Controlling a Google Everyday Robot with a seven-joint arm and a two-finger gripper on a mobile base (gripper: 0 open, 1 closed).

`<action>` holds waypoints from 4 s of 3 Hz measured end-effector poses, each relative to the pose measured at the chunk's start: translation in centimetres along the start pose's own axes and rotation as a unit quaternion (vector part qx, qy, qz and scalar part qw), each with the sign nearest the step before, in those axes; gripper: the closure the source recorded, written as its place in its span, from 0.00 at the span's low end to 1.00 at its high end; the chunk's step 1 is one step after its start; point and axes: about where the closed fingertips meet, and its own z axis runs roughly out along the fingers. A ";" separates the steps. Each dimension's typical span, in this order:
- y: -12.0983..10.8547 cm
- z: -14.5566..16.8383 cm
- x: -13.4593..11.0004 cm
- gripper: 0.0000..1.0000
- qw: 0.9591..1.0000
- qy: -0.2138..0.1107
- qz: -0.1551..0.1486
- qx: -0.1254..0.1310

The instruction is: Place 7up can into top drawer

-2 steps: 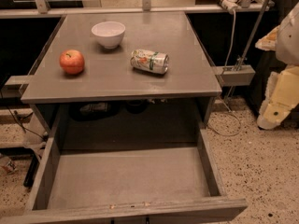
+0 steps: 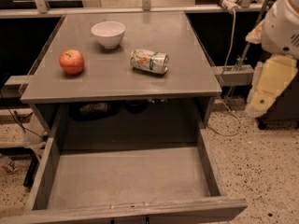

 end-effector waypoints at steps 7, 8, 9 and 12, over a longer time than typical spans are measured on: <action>-14.8 10.3 -22.6 0.00 0.993 -0.106 0.014 -0.051; -15.9 13.0 -23.1 0.00 0.993 -0.095 0.029 -0.059; -16.4 15.8 -23.0 0.00 0.994 -0.076 0.046 -0.072; -17.4 19.9 -22.7 0.00 0.994 -0.047 0.061 -0.074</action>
Offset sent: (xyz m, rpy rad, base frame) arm 0.0800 0.0633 0.0099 -0.0686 0.0435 0.0802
